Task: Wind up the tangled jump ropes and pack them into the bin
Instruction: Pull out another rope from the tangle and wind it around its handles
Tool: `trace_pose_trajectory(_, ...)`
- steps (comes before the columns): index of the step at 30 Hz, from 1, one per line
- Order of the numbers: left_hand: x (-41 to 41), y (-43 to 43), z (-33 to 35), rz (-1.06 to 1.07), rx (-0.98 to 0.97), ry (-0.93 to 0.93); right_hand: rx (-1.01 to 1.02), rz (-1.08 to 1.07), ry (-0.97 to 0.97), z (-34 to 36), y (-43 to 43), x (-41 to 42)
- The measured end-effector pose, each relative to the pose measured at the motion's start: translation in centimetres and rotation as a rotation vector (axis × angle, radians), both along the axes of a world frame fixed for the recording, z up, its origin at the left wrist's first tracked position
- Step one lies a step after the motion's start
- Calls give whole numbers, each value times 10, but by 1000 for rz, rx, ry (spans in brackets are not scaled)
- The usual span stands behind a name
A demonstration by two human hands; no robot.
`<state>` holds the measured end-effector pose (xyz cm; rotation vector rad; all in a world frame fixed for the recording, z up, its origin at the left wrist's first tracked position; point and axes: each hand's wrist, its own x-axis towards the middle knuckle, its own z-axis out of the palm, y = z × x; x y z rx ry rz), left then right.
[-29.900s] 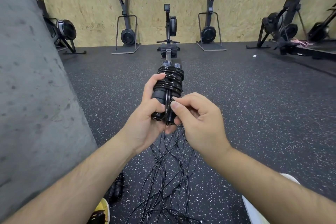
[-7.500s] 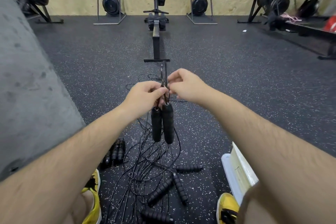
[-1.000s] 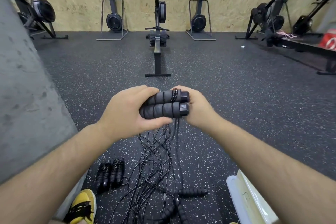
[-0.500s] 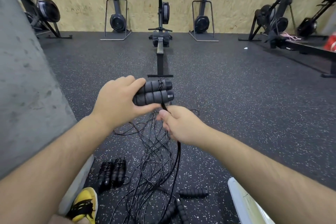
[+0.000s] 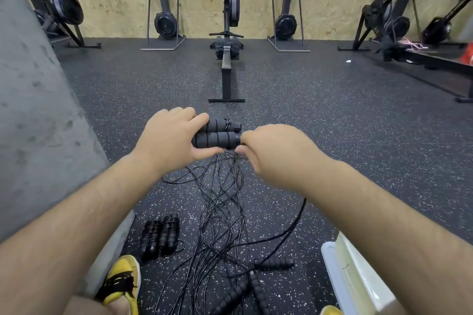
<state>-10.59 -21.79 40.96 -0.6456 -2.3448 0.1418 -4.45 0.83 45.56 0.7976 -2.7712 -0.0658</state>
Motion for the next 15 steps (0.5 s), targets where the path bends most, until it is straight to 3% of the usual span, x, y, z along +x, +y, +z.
trace_pose_trajectory(3,2,2,-1,-77,-4,-45,64,47,154,8,11,-9)
trace_pose_trajectory(6,7,3,1,-191,2,-130,-4,107,174,12,23,-20)
trace_pose_trajectory(11,22,12,3,-346,71,-247,-135,127,60,1,43,-47)
trace_pose_trajectory(15,40,25,12,-389,226,-278,-461,121,-89,-19,47,-59)
